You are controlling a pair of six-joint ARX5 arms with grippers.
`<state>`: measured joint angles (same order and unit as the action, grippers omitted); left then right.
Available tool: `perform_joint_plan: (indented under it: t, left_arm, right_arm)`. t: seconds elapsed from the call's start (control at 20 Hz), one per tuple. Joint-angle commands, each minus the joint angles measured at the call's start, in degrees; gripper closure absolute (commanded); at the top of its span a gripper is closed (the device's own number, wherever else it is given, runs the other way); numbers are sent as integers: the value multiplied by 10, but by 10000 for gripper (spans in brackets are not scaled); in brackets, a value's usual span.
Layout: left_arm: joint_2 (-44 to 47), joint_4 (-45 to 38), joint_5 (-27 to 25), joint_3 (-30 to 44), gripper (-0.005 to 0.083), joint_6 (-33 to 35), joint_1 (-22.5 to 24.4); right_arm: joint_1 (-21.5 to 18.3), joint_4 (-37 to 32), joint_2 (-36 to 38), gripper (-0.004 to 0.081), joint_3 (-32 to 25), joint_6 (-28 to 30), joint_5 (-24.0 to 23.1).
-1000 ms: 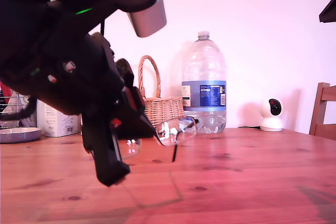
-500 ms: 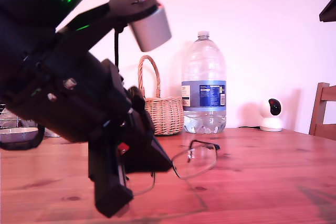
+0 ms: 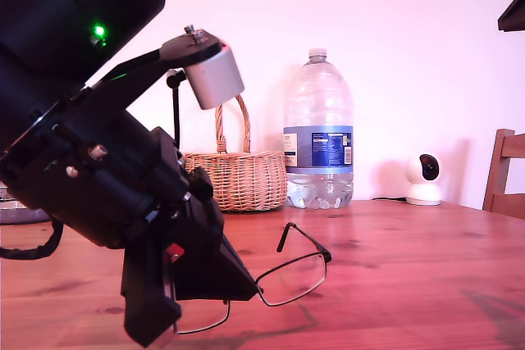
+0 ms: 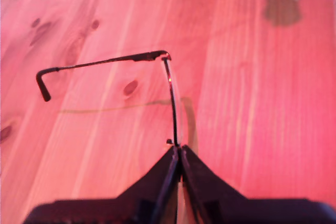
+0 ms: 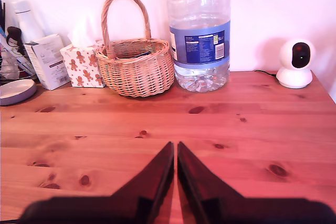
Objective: Pick up the glasses and open them, then place them back on the table
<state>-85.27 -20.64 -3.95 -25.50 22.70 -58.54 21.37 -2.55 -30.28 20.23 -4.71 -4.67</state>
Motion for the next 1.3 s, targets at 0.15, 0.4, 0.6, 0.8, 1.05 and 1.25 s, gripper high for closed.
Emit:
perform_joint_plan:
  t: [0.15, 0.4, 0.6, 0.8, 1.05, 1.25]
  left_arm:
    - [-4, -10, 7, 7, 579, -3, 0]
    - [13, -15, 6, -15, 575, -3, -1]
    - [70, -14, 5, -25, 653, -3, -6]
    - [148, -12, -2, -25, 790, -5, -5]
    - [211, -1, -18, -25, 790, -19, 9]
    - [226, 13, -32, -25, 790, -81, 23]
  right_arm:
    - [-1, -6, -2, 768, -6, -6, 2]
    - [-1, -6, -2, 768, -6, -11, 2]
    - [-1, 3, -2, 768, -6, -11, 0]
    - [-1, 19, -2, 768, -6, -11, 0]
    - [-1, 56, -2, 768, -6, -11, 0]
    - [-2, 64, -3, 783, -6, -9, -52]
